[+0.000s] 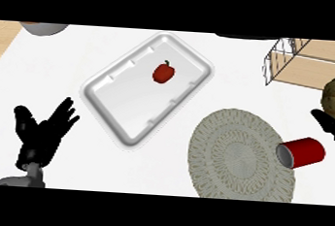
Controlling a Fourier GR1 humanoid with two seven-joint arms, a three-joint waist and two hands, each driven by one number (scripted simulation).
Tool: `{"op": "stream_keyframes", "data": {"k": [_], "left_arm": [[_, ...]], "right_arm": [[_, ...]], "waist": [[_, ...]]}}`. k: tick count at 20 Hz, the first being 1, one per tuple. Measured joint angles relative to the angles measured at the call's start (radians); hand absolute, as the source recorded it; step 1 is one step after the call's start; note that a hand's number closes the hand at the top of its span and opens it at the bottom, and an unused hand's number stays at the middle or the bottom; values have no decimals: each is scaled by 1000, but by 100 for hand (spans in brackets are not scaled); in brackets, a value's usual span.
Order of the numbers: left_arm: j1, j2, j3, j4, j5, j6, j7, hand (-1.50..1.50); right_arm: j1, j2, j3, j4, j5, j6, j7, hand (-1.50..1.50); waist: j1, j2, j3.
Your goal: Pick the squash from the placemat and place it in the tiered shelf
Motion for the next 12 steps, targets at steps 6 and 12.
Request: {"op": "stream_keyframes", "data": {"k": [6,12], "left_arm": [[-26,7,16,38,2,-14,1,0],[-39,-5,8,42,-11,-13,-1,0]], "right_arm": [[-212,-138,-139,107,-106,75,109,150],[-390,-261,-199,373,-108,65,59,150]], "waist": [[10,2,1],[22,6,2]]}}
